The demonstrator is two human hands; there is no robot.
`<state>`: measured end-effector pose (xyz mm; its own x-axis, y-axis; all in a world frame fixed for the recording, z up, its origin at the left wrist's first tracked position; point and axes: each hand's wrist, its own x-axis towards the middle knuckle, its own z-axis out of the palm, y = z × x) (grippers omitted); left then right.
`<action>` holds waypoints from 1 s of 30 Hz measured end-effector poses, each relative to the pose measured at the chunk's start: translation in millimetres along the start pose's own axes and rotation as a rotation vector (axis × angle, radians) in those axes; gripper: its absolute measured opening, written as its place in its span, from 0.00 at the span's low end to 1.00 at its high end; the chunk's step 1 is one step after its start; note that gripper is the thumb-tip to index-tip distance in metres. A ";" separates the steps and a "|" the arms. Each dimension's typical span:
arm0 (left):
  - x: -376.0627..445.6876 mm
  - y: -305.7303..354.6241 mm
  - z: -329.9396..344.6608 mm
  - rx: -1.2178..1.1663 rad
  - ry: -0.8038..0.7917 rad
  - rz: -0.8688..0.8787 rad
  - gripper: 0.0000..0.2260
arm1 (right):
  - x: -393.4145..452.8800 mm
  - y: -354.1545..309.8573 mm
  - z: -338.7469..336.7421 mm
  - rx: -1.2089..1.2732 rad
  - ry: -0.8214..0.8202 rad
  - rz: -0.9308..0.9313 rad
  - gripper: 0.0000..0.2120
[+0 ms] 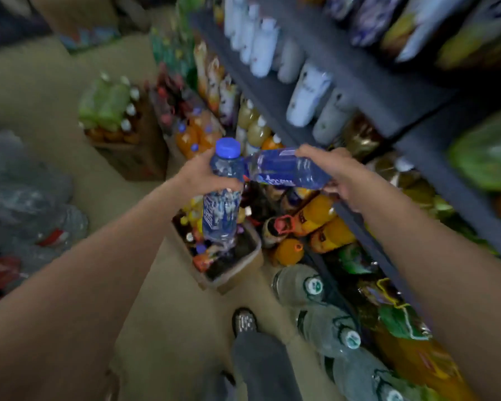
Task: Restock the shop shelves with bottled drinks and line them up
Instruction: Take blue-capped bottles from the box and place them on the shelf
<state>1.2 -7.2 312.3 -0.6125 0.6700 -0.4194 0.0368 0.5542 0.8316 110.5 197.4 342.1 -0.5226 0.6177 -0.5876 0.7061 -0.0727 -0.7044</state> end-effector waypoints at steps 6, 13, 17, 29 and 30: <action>-102.1 182.1 -16.8 0.091 -0.096 0.248 0.19 | -191.3 -4.2 -132.2 0.620 -0.369 -0.167 0.27; -237.7 372.0 60.5 0.085 -0.177 0.556 0.18 | -382.5 36.0 -231.0 0.650 -0.361 -0.565 0.33; -314.3 445.5 144.3 0.219 -0.339 0.726 0.43 | -464.4 82.9 -300.0 0.600 0.006 -0.638 0.32; -519.0 521.9 498.3 0.214 -0.586 1.070 0.21 | -664.4 338.3 -530.4 0.352 1.073 -0.442 0.28; -527.8 523.2 522.5 0.200 -0.591 1.076 0.22 | -674.5 357.1 -547.2 0.337 1.137 -0.408 0.31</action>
<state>756.2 187.2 778.6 0.2511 0.9210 0.2979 0.4510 -0.3836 0.8059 976.7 183.2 704.8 0.1517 0.9551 0.2544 0.3454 0.1899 -0.9190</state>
